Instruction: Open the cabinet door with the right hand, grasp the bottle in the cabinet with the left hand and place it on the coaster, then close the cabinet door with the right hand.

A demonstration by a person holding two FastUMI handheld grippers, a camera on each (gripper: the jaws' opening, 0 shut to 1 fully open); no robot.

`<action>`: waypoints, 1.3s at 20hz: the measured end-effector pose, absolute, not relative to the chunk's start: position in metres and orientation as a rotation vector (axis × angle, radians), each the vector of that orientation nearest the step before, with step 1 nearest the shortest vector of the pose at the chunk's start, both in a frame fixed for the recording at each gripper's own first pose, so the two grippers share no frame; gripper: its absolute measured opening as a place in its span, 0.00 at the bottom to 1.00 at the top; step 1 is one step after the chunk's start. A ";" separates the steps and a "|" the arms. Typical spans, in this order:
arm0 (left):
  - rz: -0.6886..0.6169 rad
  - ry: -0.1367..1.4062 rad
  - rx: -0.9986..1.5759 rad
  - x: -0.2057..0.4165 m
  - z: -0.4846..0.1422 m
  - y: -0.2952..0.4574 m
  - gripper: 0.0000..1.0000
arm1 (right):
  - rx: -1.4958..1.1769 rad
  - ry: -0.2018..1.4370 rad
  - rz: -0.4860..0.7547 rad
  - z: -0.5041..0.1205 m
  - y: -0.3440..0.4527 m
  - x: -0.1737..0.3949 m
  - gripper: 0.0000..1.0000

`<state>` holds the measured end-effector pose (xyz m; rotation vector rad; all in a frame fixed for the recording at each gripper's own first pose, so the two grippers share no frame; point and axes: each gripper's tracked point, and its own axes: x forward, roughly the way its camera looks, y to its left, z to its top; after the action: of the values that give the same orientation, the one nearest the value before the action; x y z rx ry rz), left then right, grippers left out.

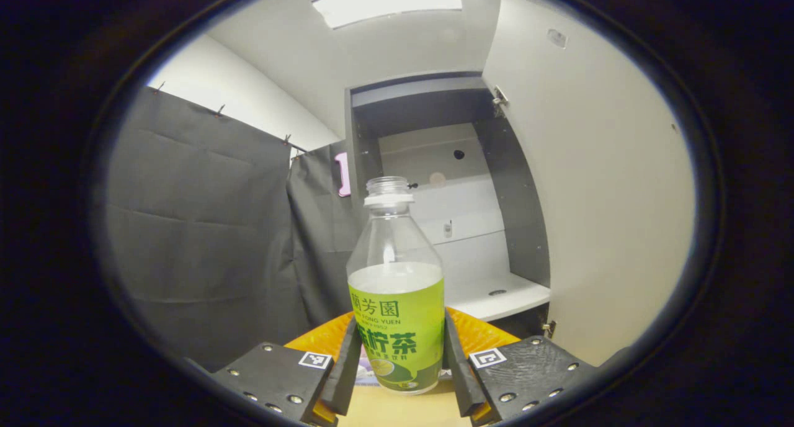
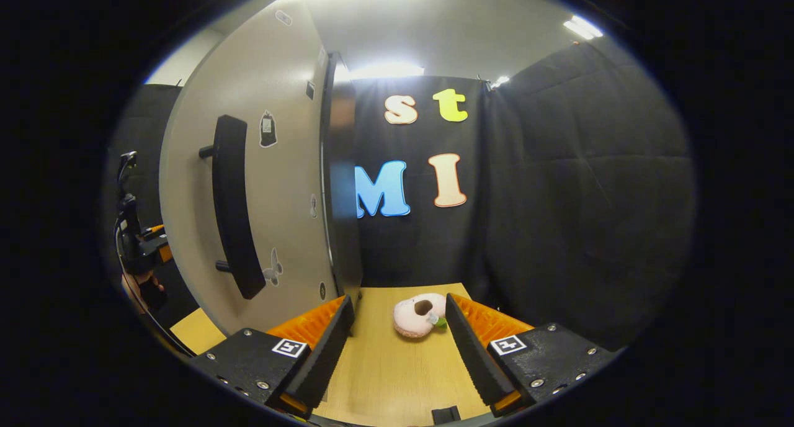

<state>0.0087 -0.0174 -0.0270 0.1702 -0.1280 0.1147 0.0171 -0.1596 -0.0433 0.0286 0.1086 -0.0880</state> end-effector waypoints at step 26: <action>0.250 0.053 0.147 -0.111 -0.357 0.010 0.70 | -0.127 0.345 -0.051 -0.211 -0.143 0.039 0.93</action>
<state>-0.1113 0.0105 -0.3574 0.1468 0.0530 0.2497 0.0394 -0.1432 -0.2107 -0.1272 0.3449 -0.0506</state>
